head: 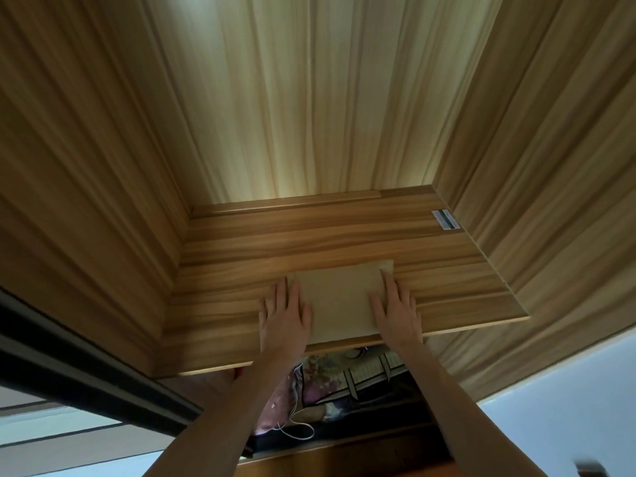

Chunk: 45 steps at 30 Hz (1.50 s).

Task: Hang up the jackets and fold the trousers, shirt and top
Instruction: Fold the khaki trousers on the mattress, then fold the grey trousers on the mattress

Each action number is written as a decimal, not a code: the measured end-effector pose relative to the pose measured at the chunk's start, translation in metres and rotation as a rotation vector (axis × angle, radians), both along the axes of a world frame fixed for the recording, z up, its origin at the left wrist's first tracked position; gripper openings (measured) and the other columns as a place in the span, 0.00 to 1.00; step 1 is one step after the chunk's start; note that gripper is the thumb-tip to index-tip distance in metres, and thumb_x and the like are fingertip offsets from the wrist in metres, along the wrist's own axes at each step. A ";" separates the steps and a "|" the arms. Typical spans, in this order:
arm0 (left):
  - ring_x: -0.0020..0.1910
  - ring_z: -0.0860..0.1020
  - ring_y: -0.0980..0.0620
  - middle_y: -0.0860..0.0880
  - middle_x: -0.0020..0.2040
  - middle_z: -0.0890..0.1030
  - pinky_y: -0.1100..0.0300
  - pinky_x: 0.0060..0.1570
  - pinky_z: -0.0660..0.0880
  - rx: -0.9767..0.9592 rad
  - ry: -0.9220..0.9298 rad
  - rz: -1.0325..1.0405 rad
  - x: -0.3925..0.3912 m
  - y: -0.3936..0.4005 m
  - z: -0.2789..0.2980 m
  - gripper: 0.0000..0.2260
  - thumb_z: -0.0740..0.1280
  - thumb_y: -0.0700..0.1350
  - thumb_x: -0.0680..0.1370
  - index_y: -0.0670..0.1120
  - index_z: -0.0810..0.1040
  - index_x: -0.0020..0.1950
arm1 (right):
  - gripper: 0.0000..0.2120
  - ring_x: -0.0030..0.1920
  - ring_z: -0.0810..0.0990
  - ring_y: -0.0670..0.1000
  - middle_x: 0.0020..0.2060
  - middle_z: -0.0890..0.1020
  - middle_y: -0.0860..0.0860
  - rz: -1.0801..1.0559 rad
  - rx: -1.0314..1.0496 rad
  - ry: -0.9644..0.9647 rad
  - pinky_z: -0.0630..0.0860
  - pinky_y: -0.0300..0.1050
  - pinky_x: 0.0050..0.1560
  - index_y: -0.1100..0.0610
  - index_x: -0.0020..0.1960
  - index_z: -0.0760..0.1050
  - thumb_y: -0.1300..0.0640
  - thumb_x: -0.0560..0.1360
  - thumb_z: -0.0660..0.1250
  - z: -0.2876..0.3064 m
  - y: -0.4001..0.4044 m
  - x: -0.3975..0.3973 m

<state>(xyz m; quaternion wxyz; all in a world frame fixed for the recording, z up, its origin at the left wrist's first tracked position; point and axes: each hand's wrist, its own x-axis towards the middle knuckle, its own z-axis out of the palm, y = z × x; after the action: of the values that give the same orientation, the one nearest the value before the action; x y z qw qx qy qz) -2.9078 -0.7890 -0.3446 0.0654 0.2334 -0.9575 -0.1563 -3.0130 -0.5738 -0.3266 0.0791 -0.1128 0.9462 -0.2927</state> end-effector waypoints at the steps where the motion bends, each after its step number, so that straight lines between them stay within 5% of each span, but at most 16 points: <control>1: 0.84 0.52 0.44 0.47 0.86 0.54 0.43 0.82 0.49 -0.011 0.005 -0.043 0.003 -0.002 0.004 0.28 0.48 0.59 0.86 0.50 0.56 0.85 | 0.31 0.77 0.63 0.60 0.81 0.61 0.52 0.021 -0.008 0.036 0.64 0.64 0.74 0.47 0.85 0.50 0.40 0.85 0.53 0.004 0.001 0.006; 5: 0.81 0.62 0.44 0.45 0.81 0.67 0.45 0.81 0.55 -0.038 0.067 -0.215 0.015 -0.007 0.036 0.31 0.45 0.62 0.85 0.47 0.66 0.80 | 0.30 0.79 0.64 0.58 0.82 0.63 0.51 0.070 -0.012 0.193 0.63 0.61 0.77 0.54 0.84 0.57 0.43 0.86 0.57 0.024 0.002 0.040; 10: 0.69 0.77 0.44 0.44 0.69 0.81 0.46 0.73 0.71 -0.122 0.215 -0.372 0.041 -0.004 0.087 0.26 0.53 0.59 0.85 0.44 0.74 0.75 | 0.29 0.79 0.66 0.54 0.78 0.69 0.54 0.024 0.057 0.490 0.66 0.60 0.77 0.59 0.81 0.64 0.47 0.85 0.63 0.063 0.011 0.103; 14: 0.72 0.74 0.44 0.44 0.73 0.77 0.43 0.75 0.69 -0.085 0.270 -0.485 0.059 0.003 0.117 0.27 0.53 0.60 0.85 0.45 0.71 0.78 | 0.28 0.81 0.63 0.52 0.79 0.69 0.52 -0.150 0.143 0.547 0.63 0.59 0.79 0.56 0.81 0.64 0.43 0.86 0.59 0.092 0.020 0.159; 18: 0.75 0.71 0.43 0.43 0.74 0.76 0.50 0.78 0.57 -0.082 0.337 -0.650 0.080 0.021 0.133 0.28 0.51 0.60 0.86 0.44 0.70 0.78 | 0.28 0.81 0.63 0.54 0.78 0.70 0.53 -0.326 0.226 0.554 0.61 0.59 0.80 0.56 0.81 0.66 0.42 0.85 0.56 0.115 0.034 0.220; 22: 0.77 0.70 0.44 0.44 0.75 0.75 0.43 0.76 0.67 0.009 0.392 -0.841 0.105 0.060 0.136 0.27 0.54 0.59 0.86 0.44 0.71 0.78 | 0.28 0.81 0.63 0.54 0.78 0.70 0.53 -0.506 0.281 0.547 0.60 0.58 0.80 0.55 0.80 0.67 0.42 0.86 0.54 0.129 0.057 0.282; 32: 0.74 0.73 0.40 0.41 0.71 0.78 0.40 0.70 0.71 0.134 0.497 -1.338 0.194 0.190 0.156 0.22 0.64 0.51 0.84 0.40 0.75 0.74 | 0.28 0.80 0.67 0.55 0.76 0.73 0.54 -1.073 0.394 0.533 0.63 0.60 0.79 0.57 0.78 0.70 0.43 0.83 0.60 0.146 0.119 0.446; 45: 0.78 0.70 0.44 0.44 0.76 0.75 0.42 0.76 0.68 0.313 0.422 -1.925 0.467 0.293 0.160 0.25 0.58 0.57 0.86 0.45 0.72 0.77 | 0.27 0.80 0.66 0.53 0.76 0.73 0.52 -1.749 0.579 0.383 0.60 0.57 0.80 0.56 0.78 0.69 0.44 0.84 0.63 0.151 0.103 0.790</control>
<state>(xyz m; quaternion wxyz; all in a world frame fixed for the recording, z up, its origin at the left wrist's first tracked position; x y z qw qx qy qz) -2.4407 -0.4960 -0.1850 0.0481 -0.6687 -0.6763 -0.3052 -2.2229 -0.4709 -0.1761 -0.3007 0.6159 0.7279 0.0218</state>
